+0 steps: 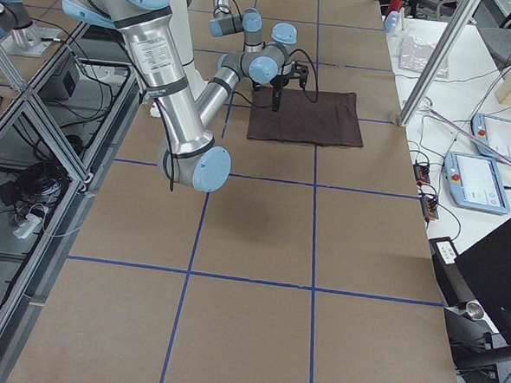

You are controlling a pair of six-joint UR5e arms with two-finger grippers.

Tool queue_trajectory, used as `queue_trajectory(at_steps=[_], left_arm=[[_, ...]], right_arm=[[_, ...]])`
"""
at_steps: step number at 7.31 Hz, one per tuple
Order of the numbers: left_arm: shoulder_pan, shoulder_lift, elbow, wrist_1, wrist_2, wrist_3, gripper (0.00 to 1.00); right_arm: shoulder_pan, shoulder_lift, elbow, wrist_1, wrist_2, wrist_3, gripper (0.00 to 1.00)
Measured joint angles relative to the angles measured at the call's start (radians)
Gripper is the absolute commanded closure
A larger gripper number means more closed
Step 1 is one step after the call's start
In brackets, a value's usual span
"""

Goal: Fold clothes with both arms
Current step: 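Move both grippers to the shirt's bottom corners nearest the robot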

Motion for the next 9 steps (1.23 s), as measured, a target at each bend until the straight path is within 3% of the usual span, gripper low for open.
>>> queue_trajectory(at_steps=[3, 5, 7, 9], left_arm=[[-0.010, 0.001, -0.019, 0.002, -0.004, 0.010, 1.00], [-0.016, 0.001, -0.026, 0.002, -0.004, 0.028, 1.00], [-0.017, 0.000, -0.027, 0.002, -0.004, 0.049, 1.00], [-0.017, 0.001, -0.027, 0.000, -0.004, 0.053, 1.00]], right_arm=[[-0.003, -0.006, 0.001, 0.000, 0.000, 0.034, 0.00], [-0.036, -0.012, 0.004, 0.002, -0.009, 0.217, 0.00], [-0.122, -0.039, 0.005, 0.035, -0.112, 0.469, 0.00], [-0.208, -0.098, -0.011, 0.146, -0.229, 0.615, 0.00]])
